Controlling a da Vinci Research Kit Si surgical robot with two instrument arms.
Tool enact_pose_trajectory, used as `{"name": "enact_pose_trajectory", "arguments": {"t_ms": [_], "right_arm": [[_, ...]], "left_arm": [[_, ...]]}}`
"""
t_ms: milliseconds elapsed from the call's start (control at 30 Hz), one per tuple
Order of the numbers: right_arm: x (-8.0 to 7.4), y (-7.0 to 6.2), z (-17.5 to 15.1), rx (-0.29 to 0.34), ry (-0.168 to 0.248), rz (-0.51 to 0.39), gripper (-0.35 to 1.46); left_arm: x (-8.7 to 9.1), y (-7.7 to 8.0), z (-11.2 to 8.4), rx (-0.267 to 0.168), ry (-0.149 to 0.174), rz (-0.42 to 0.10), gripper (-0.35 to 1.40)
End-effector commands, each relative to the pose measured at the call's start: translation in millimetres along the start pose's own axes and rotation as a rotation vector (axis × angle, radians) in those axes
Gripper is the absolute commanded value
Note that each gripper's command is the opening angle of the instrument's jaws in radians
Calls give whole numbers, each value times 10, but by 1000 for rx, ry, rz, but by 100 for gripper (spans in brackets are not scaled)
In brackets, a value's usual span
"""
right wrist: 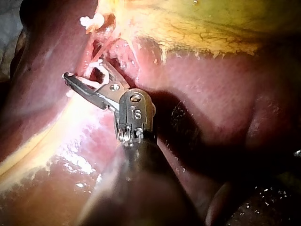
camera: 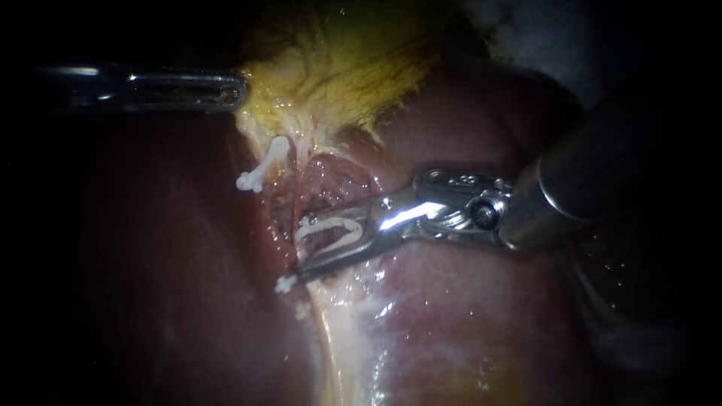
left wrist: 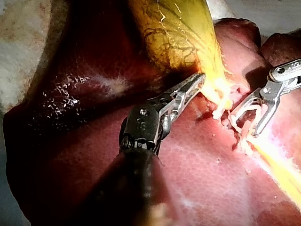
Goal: Clipping second clip right tube
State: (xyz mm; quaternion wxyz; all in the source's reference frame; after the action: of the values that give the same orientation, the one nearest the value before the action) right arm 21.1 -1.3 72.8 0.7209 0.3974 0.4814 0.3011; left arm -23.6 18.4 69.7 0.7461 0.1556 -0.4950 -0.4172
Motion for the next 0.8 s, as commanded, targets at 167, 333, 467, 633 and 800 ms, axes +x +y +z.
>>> {"name": "enact_pose_trajectory", "arguments": {"t_ms": [167,333,467,633,800], "right_arm": [[5,-8,-10,5,-2,4,57],[12,-17,-30,17,-5,10,57],[10,-18,-45,24,-8,11,57],[1,-11,-50,17,-23,4,57],[-4,0,-48,14,-24,6,57]], "left_arm": [[0,0,0,0,0,0,-35],[0,0,-1,0,0,0,-35],[0,-1,-1,0,0,0,-35],[0,-1,-1,0,0,0,-35],[0,-1,-1,0,0,0,-35]]}}
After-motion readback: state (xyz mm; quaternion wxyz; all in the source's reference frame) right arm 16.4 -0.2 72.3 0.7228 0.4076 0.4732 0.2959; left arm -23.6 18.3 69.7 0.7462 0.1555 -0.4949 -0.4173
